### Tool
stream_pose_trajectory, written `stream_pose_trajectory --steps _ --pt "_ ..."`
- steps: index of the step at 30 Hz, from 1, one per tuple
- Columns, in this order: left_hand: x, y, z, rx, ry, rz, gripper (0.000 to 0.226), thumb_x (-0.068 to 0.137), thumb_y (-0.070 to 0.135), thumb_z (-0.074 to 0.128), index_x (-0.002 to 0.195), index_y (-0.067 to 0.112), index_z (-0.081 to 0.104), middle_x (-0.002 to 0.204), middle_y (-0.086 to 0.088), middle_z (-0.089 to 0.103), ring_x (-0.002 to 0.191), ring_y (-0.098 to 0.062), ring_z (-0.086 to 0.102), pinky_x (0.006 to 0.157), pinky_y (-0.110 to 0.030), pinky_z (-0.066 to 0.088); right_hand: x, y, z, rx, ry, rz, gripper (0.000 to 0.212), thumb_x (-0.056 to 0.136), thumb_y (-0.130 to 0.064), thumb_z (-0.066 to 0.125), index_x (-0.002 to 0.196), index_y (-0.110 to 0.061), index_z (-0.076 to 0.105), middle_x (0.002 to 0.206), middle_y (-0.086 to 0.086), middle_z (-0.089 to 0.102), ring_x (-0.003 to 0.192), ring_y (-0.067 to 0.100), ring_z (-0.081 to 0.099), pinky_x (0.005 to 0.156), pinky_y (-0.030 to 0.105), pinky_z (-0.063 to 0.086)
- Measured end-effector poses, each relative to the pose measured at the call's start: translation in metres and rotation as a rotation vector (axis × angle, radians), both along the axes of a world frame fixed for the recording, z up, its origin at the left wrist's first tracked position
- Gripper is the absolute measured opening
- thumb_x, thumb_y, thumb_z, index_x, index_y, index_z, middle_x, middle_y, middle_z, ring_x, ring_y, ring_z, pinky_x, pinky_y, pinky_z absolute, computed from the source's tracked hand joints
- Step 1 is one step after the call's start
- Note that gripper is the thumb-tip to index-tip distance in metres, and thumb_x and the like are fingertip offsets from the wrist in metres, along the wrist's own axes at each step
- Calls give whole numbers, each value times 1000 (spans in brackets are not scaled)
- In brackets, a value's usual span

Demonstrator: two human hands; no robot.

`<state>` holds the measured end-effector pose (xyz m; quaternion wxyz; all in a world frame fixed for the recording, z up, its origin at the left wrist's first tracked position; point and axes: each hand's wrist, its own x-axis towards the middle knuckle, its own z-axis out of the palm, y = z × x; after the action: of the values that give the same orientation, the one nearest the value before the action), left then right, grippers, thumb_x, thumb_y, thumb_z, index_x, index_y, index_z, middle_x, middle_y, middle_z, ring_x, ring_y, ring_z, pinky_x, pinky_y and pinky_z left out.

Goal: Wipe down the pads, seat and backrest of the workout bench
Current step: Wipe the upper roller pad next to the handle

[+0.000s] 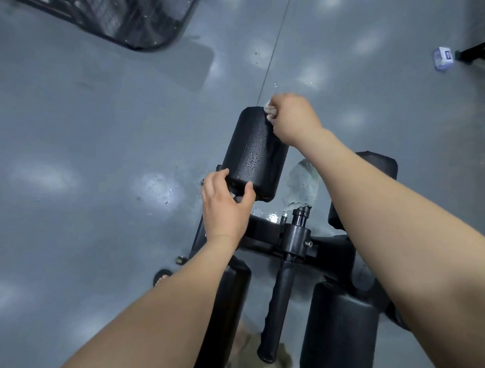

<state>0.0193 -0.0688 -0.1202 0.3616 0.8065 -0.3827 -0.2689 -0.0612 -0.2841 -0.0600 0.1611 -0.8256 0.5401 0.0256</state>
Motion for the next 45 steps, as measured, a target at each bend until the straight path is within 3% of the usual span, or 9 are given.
stream_pose_trajectory --steps 4,8,11,22,28,35,40,42,45 --pt "0 -1 2 11 23 18 54 91 42 64 135 14 50 134 0 45 129 -15 38 102 -22 31 1 19 -3 92 -45 39 26 77 0 42 77 -25 49 89 4 59 76 22 53 73 32 49" --pt "1 -2 2 17 13 23 48 93 38 61 133 12 52 134 -2 46 127 -17 39 100 -20 29 -2 38 -1 80 -17 76 27 79 2 45 88 -22 54 91 -4 56 81 18 52 72 27 45" --pt "0 -3 2 1 21 31 41 97 34 54 131 10 54 132 -5 48 124 -21 43 101 -28 36 -4 50 0 54 9 124 24 82 -1 50 95 -17 62 100 4 62 91 24 58 79 34 51" --pt "3 -1 -2 31 72 43 42 98 6 39 135 16 55 139 -7 48 130 -23 43 100 -19 28 -9 97 6 82 -5 172 25 81 4 51 86 -20 53 94 3 58 90 29 59 75 38 52" --pt "3 -1 0 17 86 52 48 94 -2 39 135 16 56 138 -5 49 130 -22 43 100 -16 27 -13 116 7 36 43 219 29 86 3 49 105 -15 62 99 0 53 89 26 52 70 20 25" --pt "3 -1 -2 17 89 56 46 95 -2 39 135 15 56 138 -6 50 130 -23 43 99 -14 24 -17 135 10 59 26 242 34 84 5 49 109 -16 62 98 -3 49 87 23 45 70 24 28" --pt "2 -1 -1 27 72 31 45 94 0 40 133 16 57 136 -7 50 128 -25 42 103 -24 33 -28 153 9 96 42 381 35 82 2 52 107 -18 65 101 1 54 86 26 49 77 32 44" --pt "2 0 -1 18 51 21 41 96 4 41 131 17 57 133 -6 50 126 -25 42 105 -33 38 -34 149 13 50 -11 318 34 79 4 51 104 -15 64 97 3 51 86 29 51 76 37 48" --pt "1 0 0 6 38 25 29 103 23 42 128 22 57 128 -1 50 123 -20 41 103 -35 40 -37 114 19 -74 -110 140 22 81 3 47 95 -11 58 91 3 43 81 32 51 68 33 39"
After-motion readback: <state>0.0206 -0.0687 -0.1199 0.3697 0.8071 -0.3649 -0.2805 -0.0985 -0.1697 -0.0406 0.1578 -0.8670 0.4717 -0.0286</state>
